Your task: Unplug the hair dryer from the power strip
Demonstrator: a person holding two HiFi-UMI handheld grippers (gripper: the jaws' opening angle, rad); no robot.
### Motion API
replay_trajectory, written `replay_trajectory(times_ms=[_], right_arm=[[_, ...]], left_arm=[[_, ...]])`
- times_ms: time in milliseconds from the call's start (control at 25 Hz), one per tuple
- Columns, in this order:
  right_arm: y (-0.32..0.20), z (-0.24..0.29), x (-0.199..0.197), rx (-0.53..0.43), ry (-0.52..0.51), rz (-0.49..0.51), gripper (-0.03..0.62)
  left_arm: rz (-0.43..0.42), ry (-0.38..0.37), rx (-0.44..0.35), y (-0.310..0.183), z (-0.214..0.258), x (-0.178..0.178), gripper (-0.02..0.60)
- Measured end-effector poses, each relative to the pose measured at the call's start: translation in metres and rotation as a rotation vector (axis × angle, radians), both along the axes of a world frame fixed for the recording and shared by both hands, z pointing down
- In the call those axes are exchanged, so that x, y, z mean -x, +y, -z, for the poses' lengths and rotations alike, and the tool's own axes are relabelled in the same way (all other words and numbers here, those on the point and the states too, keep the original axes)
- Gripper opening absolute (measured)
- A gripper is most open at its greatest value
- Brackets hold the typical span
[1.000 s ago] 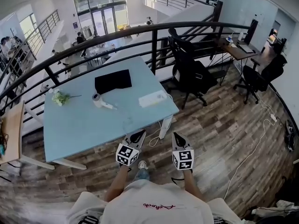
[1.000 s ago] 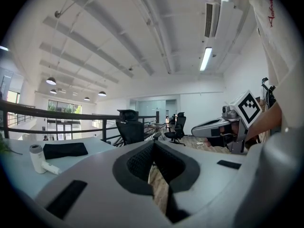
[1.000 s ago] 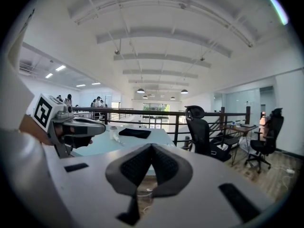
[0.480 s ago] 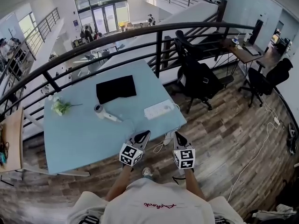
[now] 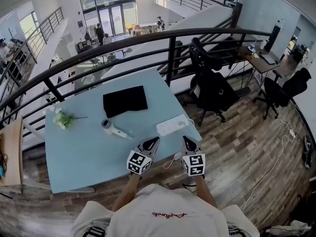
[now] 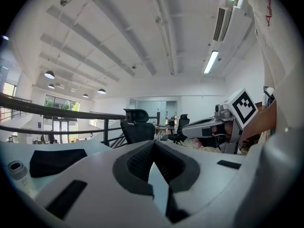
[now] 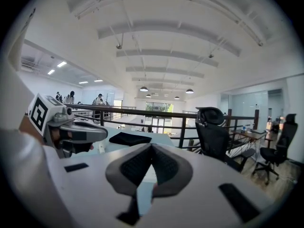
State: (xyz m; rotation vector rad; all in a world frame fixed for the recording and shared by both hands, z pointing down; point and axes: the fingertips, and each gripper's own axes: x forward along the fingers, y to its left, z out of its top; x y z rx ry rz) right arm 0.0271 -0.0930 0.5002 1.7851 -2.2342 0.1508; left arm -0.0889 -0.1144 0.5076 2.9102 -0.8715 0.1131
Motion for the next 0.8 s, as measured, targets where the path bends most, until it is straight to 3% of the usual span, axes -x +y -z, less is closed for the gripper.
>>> replay_trajectory(times_ms=[440, 800], right_arm=[[-0.026, -0.008, 0.000, 0.013, 0.003, -0.049, 0.015], [-0.007, -0.031, -0.007, 0.062, 0.006, -0.094, 0.015]], left_arm=[[-0.056, -0.008, 0.009, -0.032, -0.008, -0.003, 0.006], [-0.113, -0.009, 0.052, -0.022, -0.031, -0.013, 0.006]])
